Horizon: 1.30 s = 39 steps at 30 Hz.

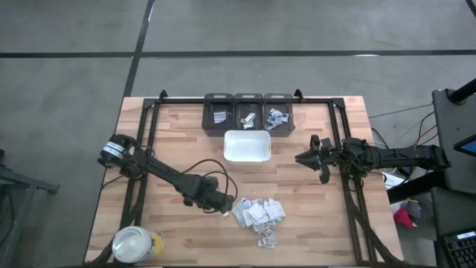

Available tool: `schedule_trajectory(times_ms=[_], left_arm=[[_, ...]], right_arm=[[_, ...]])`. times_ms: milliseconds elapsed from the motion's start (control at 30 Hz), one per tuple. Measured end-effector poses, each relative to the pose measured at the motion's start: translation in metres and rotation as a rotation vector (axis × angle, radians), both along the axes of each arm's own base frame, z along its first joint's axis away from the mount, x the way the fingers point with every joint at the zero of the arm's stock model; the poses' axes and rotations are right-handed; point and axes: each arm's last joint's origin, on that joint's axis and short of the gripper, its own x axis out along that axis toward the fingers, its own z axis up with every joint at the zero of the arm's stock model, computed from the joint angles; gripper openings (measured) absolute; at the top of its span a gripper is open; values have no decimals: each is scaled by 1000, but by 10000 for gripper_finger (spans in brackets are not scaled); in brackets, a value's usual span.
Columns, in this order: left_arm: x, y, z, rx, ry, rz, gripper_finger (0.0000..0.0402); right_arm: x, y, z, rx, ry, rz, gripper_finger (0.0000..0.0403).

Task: Pick & Place First Aid Supplies
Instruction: Put the green band aid into the middle black bin

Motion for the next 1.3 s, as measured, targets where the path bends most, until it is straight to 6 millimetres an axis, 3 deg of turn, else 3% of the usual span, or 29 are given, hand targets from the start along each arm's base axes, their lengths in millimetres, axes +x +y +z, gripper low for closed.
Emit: schedule_trajectory(times_ms=[167,500,967,1300], left_arm=[[2,1,-4,1,6,6,129],[17,-4,-30,-4,54,3,128],[10,5,-32,34,142,-41,126],[10,9,-33,62,154,-66,57]], right_arm=[[0,0,0,0,0,0,76],[0,0,0,2,0,0,84],[0,0,0,2,0,0,63],[0,0,0,2,0,0,75]])
